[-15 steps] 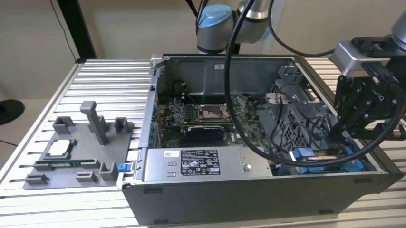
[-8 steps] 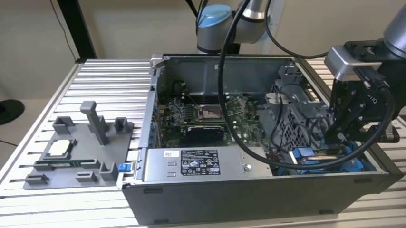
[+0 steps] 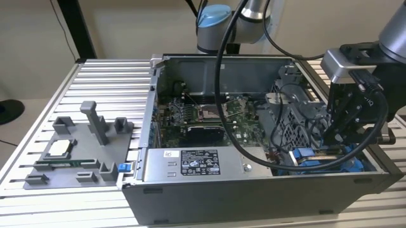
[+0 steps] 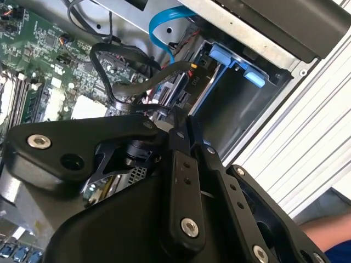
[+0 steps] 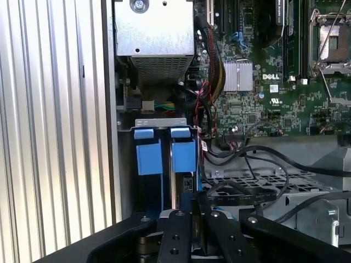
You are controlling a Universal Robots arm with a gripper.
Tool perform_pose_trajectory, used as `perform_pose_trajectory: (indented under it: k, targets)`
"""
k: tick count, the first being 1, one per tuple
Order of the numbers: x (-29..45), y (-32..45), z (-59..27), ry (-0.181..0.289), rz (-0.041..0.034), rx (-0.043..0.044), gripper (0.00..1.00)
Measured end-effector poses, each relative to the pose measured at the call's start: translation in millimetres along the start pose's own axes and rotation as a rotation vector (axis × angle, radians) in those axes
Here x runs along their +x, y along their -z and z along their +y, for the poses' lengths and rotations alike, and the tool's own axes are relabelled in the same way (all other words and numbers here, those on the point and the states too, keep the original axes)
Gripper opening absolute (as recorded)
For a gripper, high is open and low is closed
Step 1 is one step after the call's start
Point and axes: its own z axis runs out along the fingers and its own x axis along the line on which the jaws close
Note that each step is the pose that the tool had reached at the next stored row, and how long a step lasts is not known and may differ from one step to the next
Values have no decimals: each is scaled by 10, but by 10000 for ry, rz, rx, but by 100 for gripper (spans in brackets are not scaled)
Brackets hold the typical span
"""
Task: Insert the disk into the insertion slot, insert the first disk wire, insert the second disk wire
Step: 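Insert the second disk wire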
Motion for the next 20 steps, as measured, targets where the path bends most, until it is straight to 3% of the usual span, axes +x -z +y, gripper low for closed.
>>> perform_pose_trajectory:
  k: [10,14,20]
  targets:
    - [0,-1,0,1,-1,11,0]
    - [1,-9,0,14,-9,139,0]
    - [4,-47,-1,24,-13,235,0]
